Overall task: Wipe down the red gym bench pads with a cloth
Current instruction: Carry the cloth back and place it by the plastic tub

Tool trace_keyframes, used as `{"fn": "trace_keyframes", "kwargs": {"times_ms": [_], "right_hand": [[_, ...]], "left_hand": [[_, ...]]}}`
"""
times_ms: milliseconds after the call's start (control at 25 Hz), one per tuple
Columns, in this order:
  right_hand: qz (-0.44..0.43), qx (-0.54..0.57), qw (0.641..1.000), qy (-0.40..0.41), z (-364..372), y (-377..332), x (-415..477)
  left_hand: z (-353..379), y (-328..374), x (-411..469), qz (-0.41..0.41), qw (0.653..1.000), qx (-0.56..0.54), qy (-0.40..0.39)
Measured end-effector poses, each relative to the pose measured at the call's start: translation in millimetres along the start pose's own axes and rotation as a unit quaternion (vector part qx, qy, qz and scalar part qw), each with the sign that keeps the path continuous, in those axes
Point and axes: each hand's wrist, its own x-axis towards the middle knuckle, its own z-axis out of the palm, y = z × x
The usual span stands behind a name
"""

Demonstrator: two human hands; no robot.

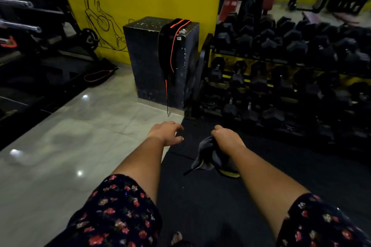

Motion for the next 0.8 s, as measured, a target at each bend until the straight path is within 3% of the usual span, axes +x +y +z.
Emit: {"fn": "trace_keyframes", "kwargs": {"times_ms": [400, 800], "right_hand": [[-0.052, -0.014, 0.998, 0.019, -27, -7, 148], [-0.109, -0.001, 0.994, 0.019, -34, -25, 244]], "left_hand": [[-36, -74, 99, -0.042, 0.999, -0.015, 0.021], [-42, -132, 140, -0.099, 0.995, -0.025, 0.017]]}}
